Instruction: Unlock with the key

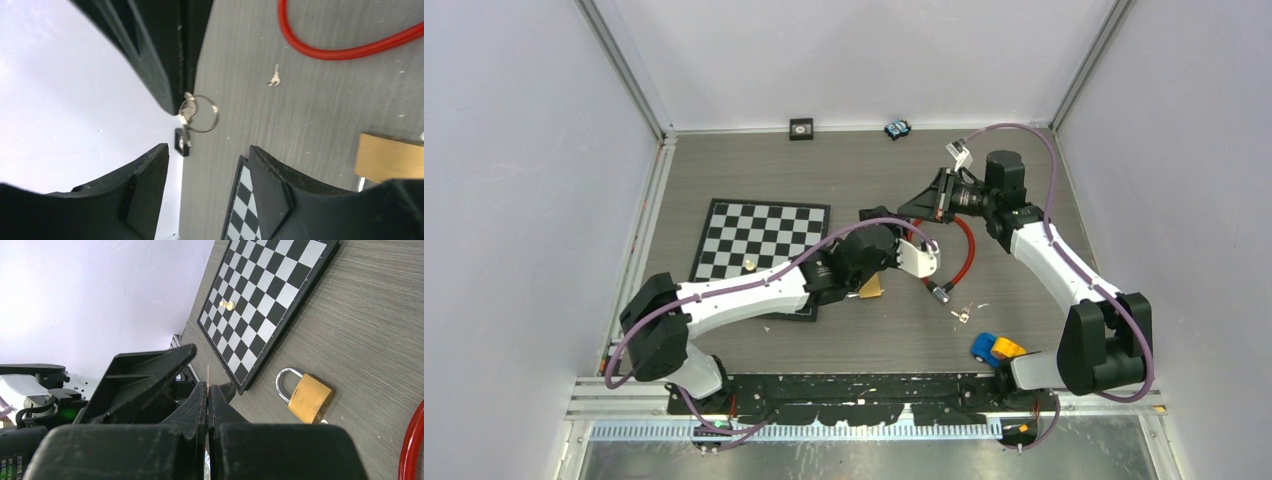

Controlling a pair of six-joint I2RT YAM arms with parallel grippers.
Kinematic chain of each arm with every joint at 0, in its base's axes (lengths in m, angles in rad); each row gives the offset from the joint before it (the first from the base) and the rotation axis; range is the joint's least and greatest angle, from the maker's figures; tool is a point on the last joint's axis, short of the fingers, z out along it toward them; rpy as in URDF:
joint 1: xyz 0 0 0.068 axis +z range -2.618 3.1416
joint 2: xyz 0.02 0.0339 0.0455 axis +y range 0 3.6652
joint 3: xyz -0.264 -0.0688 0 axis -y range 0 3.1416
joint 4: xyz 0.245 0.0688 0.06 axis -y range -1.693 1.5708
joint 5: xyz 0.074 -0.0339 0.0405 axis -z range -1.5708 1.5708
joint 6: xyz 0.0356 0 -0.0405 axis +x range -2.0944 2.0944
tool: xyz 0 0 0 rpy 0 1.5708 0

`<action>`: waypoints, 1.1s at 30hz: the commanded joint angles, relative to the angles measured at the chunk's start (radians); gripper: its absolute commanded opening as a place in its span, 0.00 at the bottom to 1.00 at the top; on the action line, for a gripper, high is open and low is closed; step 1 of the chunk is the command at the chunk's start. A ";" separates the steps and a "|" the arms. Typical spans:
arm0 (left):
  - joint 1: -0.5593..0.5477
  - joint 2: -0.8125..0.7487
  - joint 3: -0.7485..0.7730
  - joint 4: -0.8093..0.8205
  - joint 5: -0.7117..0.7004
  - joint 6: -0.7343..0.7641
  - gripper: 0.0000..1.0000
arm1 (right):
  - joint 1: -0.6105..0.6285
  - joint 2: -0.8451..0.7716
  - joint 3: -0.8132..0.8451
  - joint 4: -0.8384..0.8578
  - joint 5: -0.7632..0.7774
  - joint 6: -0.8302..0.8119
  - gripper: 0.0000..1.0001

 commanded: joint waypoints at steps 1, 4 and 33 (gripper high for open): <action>0.003 -0.002 -0.013 0.158 -0.085 0.075 0.60 | -0.002 -0.001 -0.006 0.041 -0.022 0.025 0.01; 0.003 0.005 -0.022 0.204 -0.092 0.110 0.55 | -0.002 0.010 -0.006 0.050 -0.028 0.036 0.01; -0.008 0.001 -0.034 0.142 -0.030 0.047 0.00 | -0.030 -0.013 -0.032 0.097 -0.015 0.088 0.18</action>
